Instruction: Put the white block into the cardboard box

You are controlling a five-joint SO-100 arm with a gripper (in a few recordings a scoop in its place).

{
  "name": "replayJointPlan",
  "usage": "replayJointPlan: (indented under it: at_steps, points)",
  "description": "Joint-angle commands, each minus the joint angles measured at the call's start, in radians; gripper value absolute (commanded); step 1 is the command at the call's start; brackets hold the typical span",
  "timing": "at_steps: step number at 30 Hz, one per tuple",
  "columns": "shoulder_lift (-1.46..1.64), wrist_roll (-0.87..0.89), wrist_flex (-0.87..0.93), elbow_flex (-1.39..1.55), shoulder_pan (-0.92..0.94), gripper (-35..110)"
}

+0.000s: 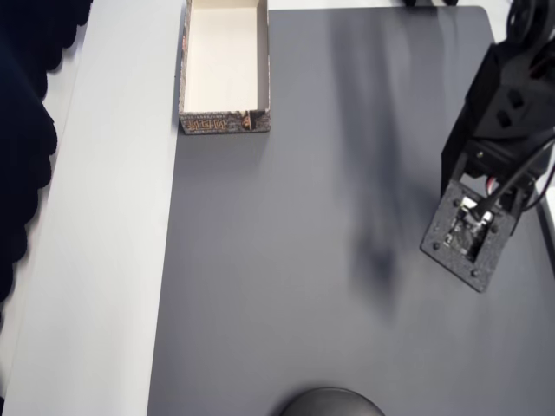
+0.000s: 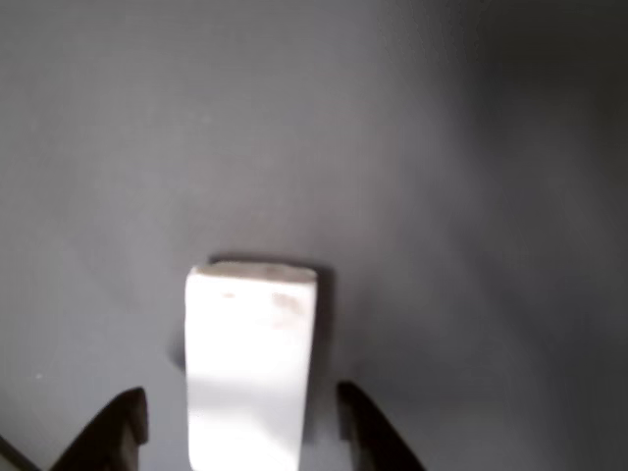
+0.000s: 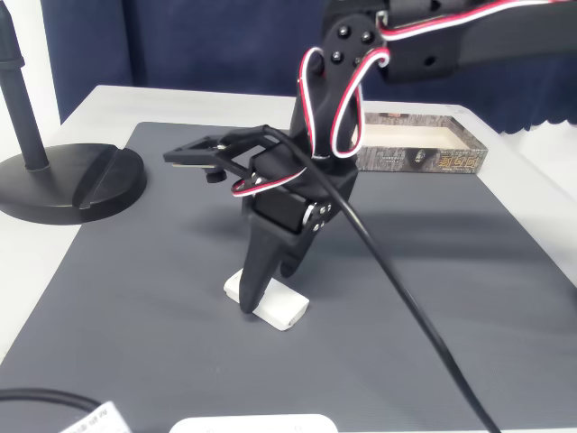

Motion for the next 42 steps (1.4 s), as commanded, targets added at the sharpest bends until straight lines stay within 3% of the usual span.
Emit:
replayJointPlan:
  at_steps: [1, 42]
  points:
    - [0.012, 0.011, -0.012, -0.075, 0.002, 28]
    - [-0.063, 0.015, -0.026, -0.133, -0.023, 21]
